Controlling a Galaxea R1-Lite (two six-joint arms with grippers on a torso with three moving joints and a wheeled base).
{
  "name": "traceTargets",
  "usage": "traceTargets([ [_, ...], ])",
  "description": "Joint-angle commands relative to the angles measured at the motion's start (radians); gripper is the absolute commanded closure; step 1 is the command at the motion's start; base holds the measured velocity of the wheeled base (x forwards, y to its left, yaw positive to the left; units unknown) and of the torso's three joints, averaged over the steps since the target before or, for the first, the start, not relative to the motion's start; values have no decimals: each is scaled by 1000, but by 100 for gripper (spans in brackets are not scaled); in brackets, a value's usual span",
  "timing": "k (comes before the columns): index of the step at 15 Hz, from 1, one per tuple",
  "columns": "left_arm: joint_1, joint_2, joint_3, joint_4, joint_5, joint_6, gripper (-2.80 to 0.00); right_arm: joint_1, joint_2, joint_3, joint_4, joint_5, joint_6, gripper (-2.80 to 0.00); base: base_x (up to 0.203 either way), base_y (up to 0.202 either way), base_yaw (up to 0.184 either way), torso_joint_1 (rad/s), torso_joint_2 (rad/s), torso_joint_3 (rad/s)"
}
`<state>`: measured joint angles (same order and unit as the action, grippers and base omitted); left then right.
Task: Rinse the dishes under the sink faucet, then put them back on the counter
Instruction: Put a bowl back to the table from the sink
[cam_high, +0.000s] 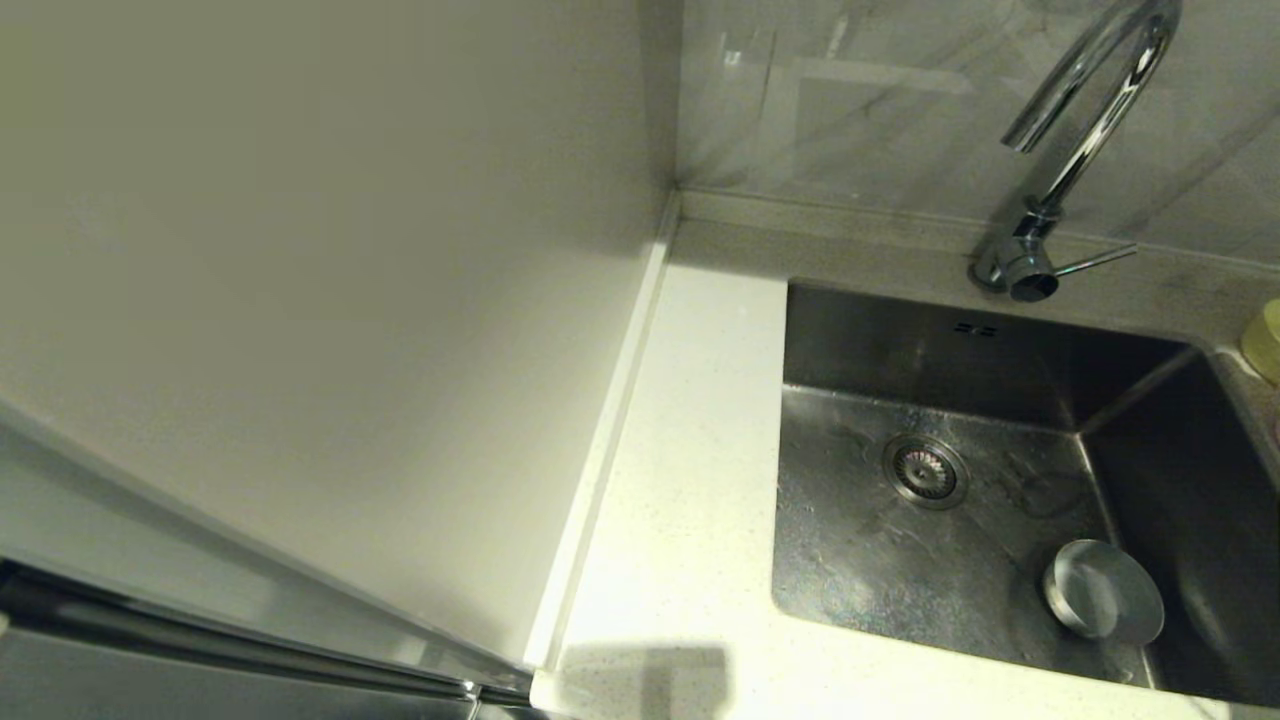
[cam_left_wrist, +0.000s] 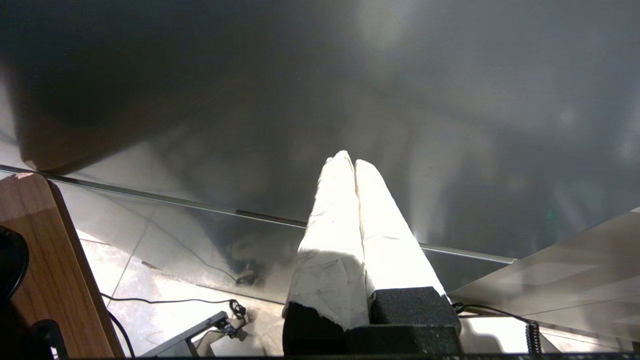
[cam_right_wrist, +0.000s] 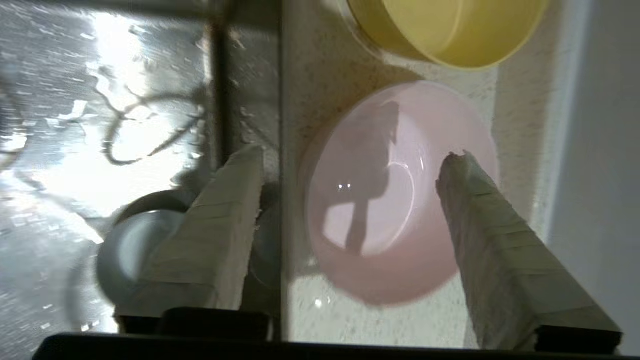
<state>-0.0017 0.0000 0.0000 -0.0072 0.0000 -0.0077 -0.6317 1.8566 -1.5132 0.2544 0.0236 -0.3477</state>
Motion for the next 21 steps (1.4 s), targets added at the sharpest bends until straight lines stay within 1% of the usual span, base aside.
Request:
traceTargets([
  [1, 0, 0, 3, 0, 0, 0, 0, 1, -183, 80, 3, 82, -4, -280, 0, 0, 0, 0, 0, 0],
  [2, 0, 0, 3, 0, 0, 0, 0, 8, -255, 146, 4, 130, -8, -280, 0, 0, 0, 0, 0, 0],
  [3, 0, 0, 3, 0, 0, 0, 0, 33, -309, 218, 5, 163, -15, -280, 0, 0, 0, 0, 0, 0],
  [4, 0, 0, 3, 0, 0, 0, 0, 82, -344, 265, 9, 184, -20, -280, 0, 0, 0, 0, 0, 0],
  [5, 0, 0, 3, 0, 0, 0, 0, 132, -358, 286, 13, 189, -22, -280, 0, 0, 0, 0, 0, 0],
  [6, 0, 0, 3, 0, 0, 0, 0, 186, -369, 308, 16, 176, -22, -280, 0, 0, 0, 0, 0, 0],
  [7, 0, 0, 3, 0, 0, 0, 0, 242, -377, 338, 16, 141, -21, -280, 0, 0, 0, 0, 0, 0],
  [9, 0, 0, 3, 0, 0, 0, 0, 354, -380, 411, 17, 22, -19, -280, 0, 0, 0, 0, 0, 0],
  [10, 0, 0, 3, 0, 0, 0, 0, 397, -369, 450, 18, -36, -18, -280, 0, 0, 0, 0, 0, 0],
  [11, 0, 0, 3, 0, 0, 0, 0, 416, -342, 468, 18, -75, -18, -280, 0, 0, 0, 0, 0, 0],
  [12, 0, 0, 3, 0, 0, 0, 0, 422, -310, 476, 17, -94, -20, -280, 0, 0, 0, 0, 0, 0],
  [16, 0, 0, 3, 0, 0, 0, 0, 423, -190, 505, 18, -122, -23, -280, 0, 0, 0, 0, 0, 0],
  [19, 0, 0, 3, 0, 0, 0, 0, 420, -97, 498, 14, -152, -16, -280, 0, 0, 0, 0, 0, 0],
  [20, 0, 0, 3, 0, 0, 0, 0, 421, -65, 489, 13, -166, -15, -280, 0, 0, 0, 0, 0, 0],
  [21, 0, 0, 3, 0, 0, 0, 0, 424, -34, 484, 11, -202, -13, -280, 0, 0, 0, 0, 0, 0],
])
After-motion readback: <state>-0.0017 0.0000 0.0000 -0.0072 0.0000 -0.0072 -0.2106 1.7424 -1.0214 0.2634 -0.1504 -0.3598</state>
